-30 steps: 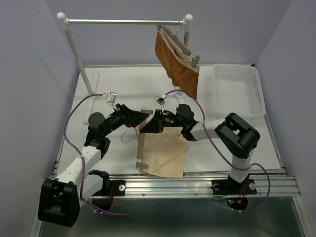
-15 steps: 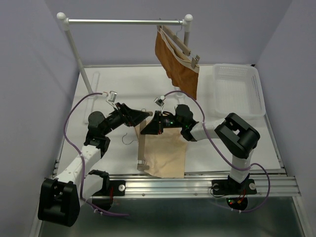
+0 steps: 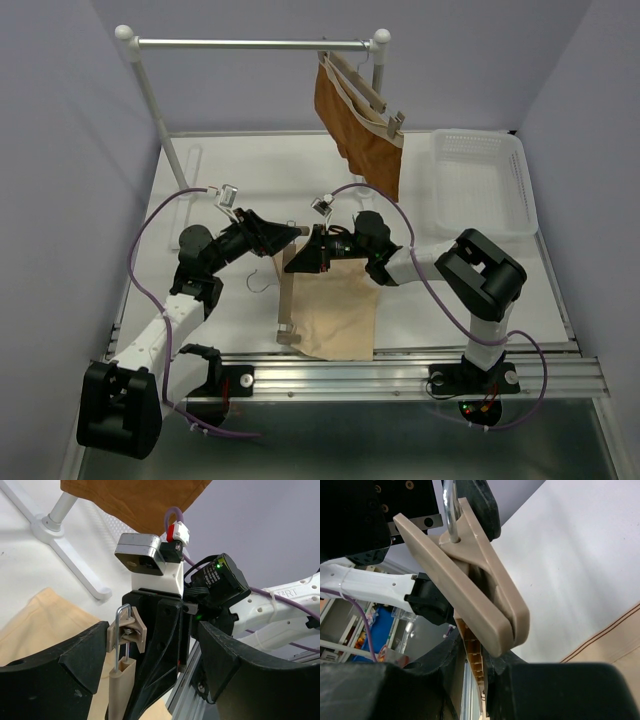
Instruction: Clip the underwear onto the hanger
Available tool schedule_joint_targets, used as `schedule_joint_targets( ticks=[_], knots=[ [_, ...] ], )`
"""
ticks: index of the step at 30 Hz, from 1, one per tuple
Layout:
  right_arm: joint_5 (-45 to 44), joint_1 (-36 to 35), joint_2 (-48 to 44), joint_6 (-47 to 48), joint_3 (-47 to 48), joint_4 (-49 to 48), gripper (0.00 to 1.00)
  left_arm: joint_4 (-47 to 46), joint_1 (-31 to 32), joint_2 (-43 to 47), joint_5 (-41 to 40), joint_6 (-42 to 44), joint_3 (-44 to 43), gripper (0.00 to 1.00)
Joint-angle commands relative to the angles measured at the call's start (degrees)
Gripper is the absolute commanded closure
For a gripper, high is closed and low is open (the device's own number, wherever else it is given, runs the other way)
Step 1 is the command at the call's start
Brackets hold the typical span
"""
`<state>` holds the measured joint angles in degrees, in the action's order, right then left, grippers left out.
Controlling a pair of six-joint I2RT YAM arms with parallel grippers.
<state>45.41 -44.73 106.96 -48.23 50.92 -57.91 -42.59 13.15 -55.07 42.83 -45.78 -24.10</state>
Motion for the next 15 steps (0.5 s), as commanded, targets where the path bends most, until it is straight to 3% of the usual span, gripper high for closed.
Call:
schedule_joint_targets(
  ticks=[1, 15],
  knots=[
    [-2.08, -0.45, -0.17, -0.55, 1.55, -1.5, 0.99, -3.64, 0.74, 1.63, 1.82, 0.43, -1.3, 0.19],
    [-1.81, -0.45, -0.26, -0.73, 1.47, -0.98, 0.99, -3.64, 0.83, 0.31, 1.73, 0.87, -1.48, 0.23]
  ],
)
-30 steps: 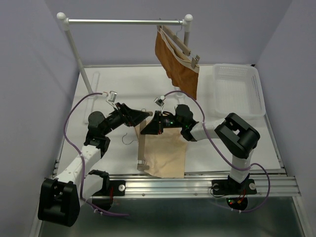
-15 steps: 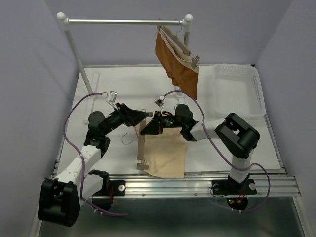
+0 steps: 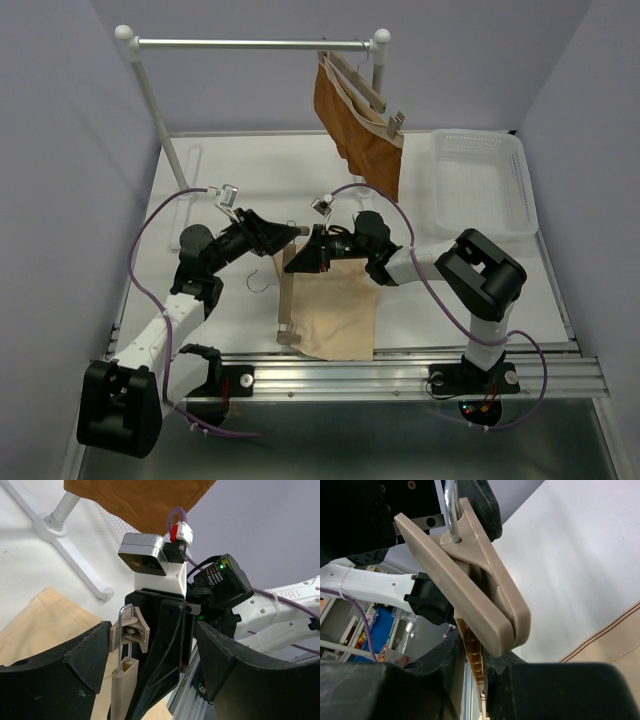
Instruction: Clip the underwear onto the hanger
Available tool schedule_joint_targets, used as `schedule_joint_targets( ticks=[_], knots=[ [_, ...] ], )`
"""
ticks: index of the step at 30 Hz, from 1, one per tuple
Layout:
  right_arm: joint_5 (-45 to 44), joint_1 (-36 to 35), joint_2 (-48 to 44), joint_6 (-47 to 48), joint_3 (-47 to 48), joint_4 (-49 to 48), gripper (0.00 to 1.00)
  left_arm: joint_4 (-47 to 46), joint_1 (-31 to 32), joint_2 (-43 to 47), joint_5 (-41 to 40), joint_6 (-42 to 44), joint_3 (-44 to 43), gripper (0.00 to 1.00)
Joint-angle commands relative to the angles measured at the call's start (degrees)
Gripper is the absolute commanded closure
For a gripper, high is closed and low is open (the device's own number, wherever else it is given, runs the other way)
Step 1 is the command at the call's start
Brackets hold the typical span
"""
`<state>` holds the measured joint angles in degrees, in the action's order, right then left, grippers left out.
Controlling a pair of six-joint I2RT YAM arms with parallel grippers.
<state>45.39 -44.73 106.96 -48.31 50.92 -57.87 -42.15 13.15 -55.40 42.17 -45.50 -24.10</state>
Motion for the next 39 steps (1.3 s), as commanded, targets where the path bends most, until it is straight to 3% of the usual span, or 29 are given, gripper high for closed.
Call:
schedule_joint_targets(
  ticks=[1, 6, 13, 16, 19, 20, 27, 28, 32, 37, 38, 39],
  knots=[
    [-1.79, -0.45, -0.34, -0.64, 1.47, -1.02, 0.99, -3.73, 0.91, 0.64, 2.47, 0.67, -1.65, 0.22],
    [-1.97, -0.45, -0.61, -0.29, 1.64, -0.14, 0.99, -2.5, 0.92, 0.03, 2.3, 1.64, -2.01, 0.23],
    [-1.62, -0.45, -0.43, -0.11, 1.82, 0.21, 0.99, -2.41, 0.92, -0.15, 2.04, 1.73, -2.53, 0.34],
    [-1.44, -0.45, -0.26, -0.2, 1.73, 0.3, 0.99, -2.41, 0.92, -0.5, 1.6, 1.73, -2.8, 0.52],
    [-1.53, -0.45, -0.17, 0.15, 1.91, 1.18, 0.99, -2.41, 0.83, -0.94, 1.33, 1.73, -2.97, 0.93],
    [-1.44, -0.45, -0.17, 0.15, 1.91, 1.09, 0.99, -2.32, 0.91, -1.12, 1.07, 1.64, -3.06, 1.0],
    [-1.97, -0.45, -0.96, 0.59, 1.38, 1.62, 0.99, -1.71, 1.0, 0.2, -1.65, 1.46, -2.45, 1.0],
    [-2.05, -0.45, -1.05, 0.59, 1.38, 1.79, 0.96, -1.71, 0.92, 0.72, -2.79, 1.2, -1.84, 1.0],
    [-4.42, -0.45, -2.8, 2.69, 1.64, 4.77, 0.57, 0.83, 0.92, 3.97, -6.03, 1.81, -1.04, 1.0],
    [-6.36, -0.45, -5.88, 7.97, 3.49, 13.91, 0.32, 5.94, 1.0, 4.51, -9.39, 3.66, -1.83, 1.0],
    [-6.54, -0.45, -6.93, 8.41, 3.66, 14.88, 0.16, 6.03, 1.0, 4.07, -9.74, 3.66, -1.74, 1.0],
    [-6.8, -0.45, -7.63, 9.11, 3.66, 16.45, 0.14, 6.12, 1.0, 3.72, -9.83, 3.75, -1.66, 1.0]
  ],
)
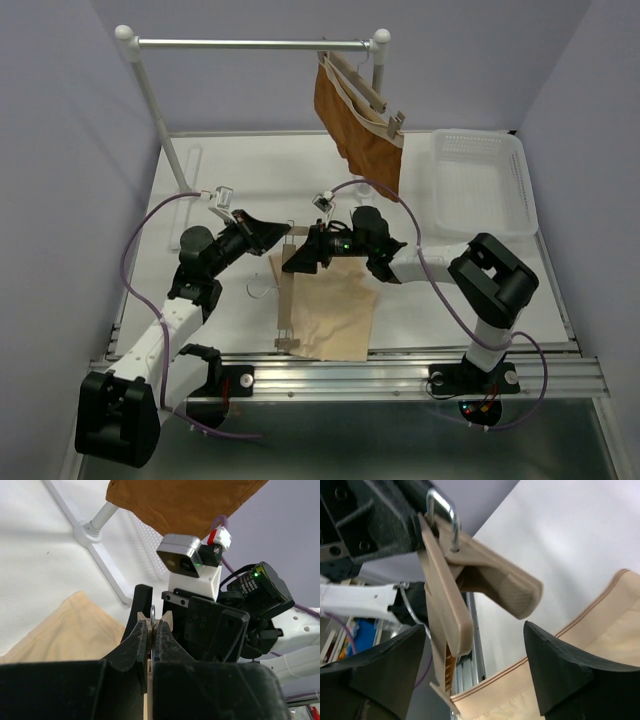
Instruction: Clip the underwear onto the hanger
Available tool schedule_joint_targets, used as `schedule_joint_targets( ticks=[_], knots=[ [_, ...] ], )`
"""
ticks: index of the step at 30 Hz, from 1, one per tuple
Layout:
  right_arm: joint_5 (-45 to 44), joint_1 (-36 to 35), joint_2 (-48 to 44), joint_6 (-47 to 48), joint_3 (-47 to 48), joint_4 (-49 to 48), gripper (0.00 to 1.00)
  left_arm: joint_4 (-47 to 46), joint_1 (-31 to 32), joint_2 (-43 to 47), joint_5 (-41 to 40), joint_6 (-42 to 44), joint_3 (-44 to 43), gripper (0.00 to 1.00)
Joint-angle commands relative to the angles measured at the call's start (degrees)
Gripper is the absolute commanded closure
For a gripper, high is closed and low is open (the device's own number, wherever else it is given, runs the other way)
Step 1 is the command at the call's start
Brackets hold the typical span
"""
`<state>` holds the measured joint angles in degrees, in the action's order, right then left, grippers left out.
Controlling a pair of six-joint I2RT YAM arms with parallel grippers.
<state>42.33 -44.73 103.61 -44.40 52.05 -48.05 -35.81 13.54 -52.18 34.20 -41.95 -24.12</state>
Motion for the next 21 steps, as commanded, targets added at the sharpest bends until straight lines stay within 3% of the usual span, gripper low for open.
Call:
schedule_joint_targets(
  ticks=[1, 3, 21],
  knots=[
    [-4.09, -0.45, -4.99, 5.55, 2.27, 7.26, 0.13, -0.14, 0.61, 0.07, -2.03, 0.29, -1.46, 1.0],
    [-5.93, -0.45, -7.01, 7.3, 1.57, 10.85, 0.0, -0.4, 0.52, -1.07, -2.29, 0.38, -1.02, 1.0],
    [-20.0, 1.57, -26.53, 10.92, -15.65, 24.68, 0.0, 0.92, -0.36, -0.82, -6.59, 0.64, 1.53, 1.0]
  ],
)
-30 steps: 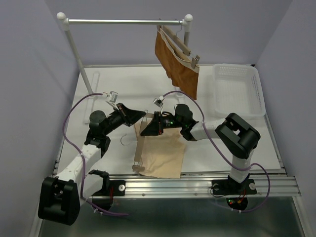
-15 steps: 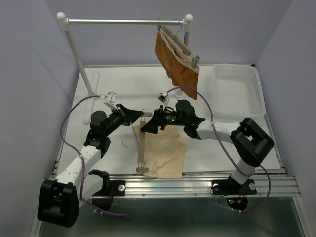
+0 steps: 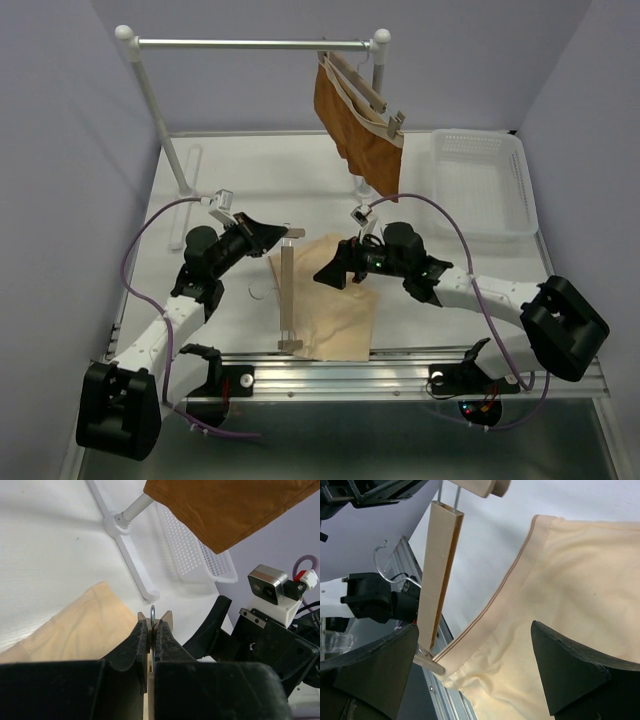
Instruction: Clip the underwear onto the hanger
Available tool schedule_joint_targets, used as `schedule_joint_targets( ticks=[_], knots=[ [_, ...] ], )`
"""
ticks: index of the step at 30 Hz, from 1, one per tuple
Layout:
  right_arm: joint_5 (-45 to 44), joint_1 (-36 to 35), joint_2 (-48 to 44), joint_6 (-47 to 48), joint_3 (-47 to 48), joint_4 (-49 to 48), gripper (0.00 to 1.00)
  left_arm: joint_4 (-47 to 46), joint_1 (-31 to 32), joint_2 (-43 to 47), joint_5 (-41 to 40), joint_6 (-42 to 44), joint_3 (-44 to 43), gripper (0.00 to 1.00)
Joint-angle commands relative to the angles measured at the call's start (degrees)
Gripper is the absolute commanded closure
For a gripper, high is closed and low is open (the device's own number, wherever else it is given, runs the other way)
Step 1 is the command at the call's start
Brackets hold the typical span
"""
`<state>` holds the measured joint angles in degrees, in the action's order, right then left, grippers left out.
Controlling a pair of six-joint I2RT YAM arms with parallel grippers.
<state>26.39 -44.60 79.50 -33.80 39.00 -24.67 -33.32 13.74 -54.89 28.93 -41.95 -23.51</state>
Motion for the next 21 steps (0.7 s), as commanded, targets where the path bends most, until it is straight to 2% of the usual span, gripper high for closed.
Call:
schedule_joint_targets(
  ticks=[1, 7, 9, 14, 17, 21],
  knots=[
    [-4.33, 2.14, -2.69, 0.05, -3.05, 1.29, 0.0, -1.31, -0.81, 1.9, -1.16, 0.82, 1.27, 1.0],
    [-5.56, 4.16, 0.55, -0.3, -3.15, -3.1, 0.0, -2.36, -2.04, 1.81, -1.07, 0.3, 3.02, 1.0],
    [-4.6, 5.31, 2.75, -1.08, -2.62, -7.21, 0.0, -2.62, -2.84, 1.72, -0.98, -0.14, 3.38, 1.0],
    [-1.87, 6.19, 14.0, -4.69, 3.62, -11.71, 0.0, -3.06, -4.15, 1.28, -0.45, -0.32, 4.35, 1.0],
    [-4.41, 6.19, 17.78, -5.92, 4.85, -15.76, 0.0, -3.94, -4.95, 1.1, 0.16, -0.58, 4.78, 1.0],
    [-12.92, 6.19, 23.05, -6.19, 8.71, -12.35, 0.0, -4.12, -6.0, -0.21, 1.13, -0.32, 4.44, 1.0]
  ],
)
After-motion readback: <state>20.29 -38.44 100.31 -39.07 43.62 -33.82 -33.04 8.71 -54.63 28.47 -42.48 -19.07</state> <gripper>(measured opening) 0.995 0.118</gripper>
